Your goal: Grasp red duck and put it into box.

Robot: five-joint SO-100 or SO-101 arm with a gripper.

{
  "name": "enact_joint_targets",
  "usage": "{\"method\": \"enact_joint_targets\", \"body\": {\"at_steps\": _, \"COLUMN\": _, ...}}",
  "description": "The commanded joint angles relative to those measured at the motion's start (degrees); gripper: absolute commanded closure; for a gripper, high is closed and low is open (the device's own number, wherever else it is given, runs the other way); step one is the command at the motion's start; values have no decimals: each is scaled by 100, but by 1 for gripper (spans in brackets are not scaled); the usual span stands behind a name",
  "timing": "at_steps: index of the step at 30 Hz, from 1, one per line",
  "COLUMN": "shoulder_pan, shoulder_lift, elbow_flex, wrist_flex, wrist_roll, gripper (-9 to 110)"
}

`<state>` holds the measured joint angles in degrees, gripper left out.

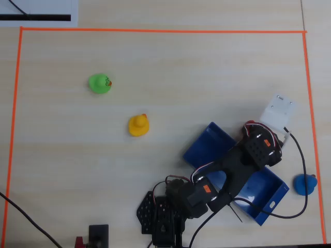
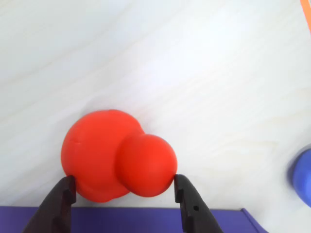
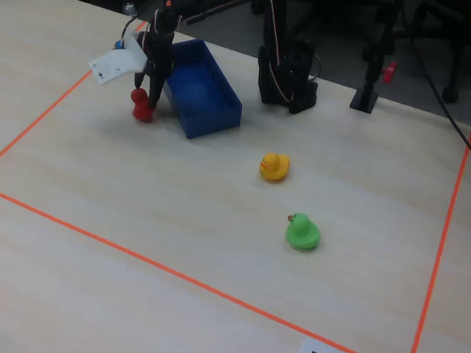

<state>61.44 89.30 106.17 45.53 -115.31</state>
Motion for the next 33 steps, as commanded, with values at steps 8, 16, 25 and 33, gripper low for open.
{"method": "enact_joint_targets", "body": {"at_steps": 8, "shoulder_pan": 167, "shoulder_lift": -492, "elbow_flex": -158, "wrist_flex": -211, "wrist_roll": -141, "gripper": 72}}
{"method": "enact_joint_targets", "body": {"at_steps": 16, "shoulder_pan": 246, "shoulder_lift": -694, "elbow_flex": -369, "wrist_flex": -229, "wrist_roll": -308, "gripper": 78}}
{"method": "enact_joint_targets", "body": {"at_steps": 25, "shoulder_pan": 185, "shoulder_lift": -694, "elbow_flex": -466, "wrist_flex": -343, "wrist_roll": -264, "gripper": 101}}
{"method": "enact_joint_targets", "body": {"at_steps": 33, "shoulder_pan": 18, "shoulder_lift": -360, "elbow_flex": -606, "wrist_flex": -237, "wrist_roll": 79, "gripper": 101}}
